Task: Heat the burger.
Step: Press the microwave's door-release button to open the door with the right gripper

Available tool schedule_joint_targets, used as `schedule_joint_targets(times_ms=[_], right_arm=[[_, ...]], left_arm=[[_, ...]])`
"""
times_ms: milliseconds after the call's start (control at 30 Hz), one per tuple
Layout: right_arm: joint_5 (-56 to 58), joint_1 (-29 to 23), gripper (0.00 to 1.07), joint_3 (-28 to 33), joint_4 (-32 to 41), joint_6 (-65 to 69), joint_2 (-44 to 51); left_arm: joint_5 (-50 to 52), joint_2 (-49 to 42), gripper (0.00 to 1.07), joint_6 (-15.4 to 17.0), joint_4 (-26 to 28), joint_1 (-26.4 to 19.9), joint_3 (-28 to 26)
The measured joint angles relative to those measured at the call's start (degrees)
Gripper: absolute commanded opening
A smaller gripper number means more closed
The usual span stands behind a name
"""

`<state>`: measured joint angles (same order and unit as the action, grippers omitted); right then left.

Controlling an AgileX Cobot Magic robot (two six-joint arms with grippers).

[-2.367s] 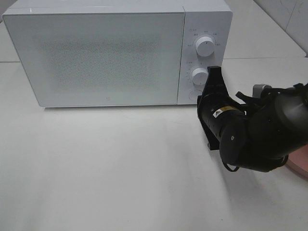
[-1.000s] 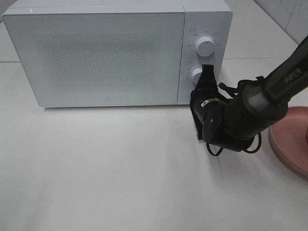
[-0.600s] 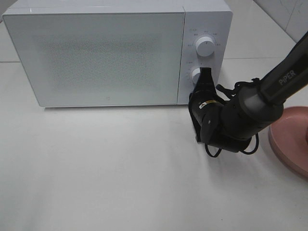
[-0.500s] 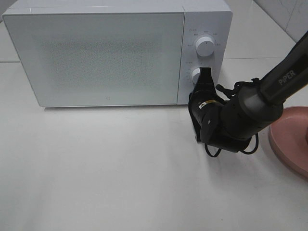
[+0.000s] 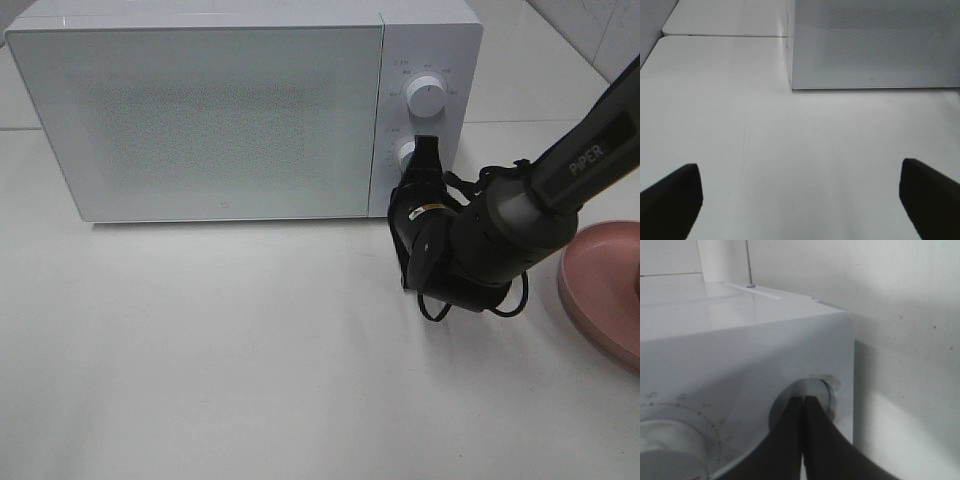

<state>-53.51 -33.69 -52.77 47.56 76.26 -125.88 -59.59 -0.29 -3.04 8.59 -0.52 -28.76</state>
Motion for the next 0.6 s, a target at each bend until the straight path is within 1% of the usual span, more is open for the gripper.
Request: schedule_joint_targets(times_ms=[133, 300, 600], right_arm=[[-1.7, -0.2, 0.00, -2.0, 2.5, -0.4, -1.7], [-2.9, -0.7, 0.00, -3.1, 4.7, -2.4, -2.3], [-2.9, -0.7, 0.00, -3.4, 5.0, -3.0, -2.5]], left_arm=[[0.0, 0.0, 1.00, 0.0, 0.0, 0.0, 0.0], [0.0, 0.0, 1.00, 0.0, 0.0, 0.0, 0.0], [0.0, 0.0, 1.00, 0.0, 0.0, 0.0, 0.0]])
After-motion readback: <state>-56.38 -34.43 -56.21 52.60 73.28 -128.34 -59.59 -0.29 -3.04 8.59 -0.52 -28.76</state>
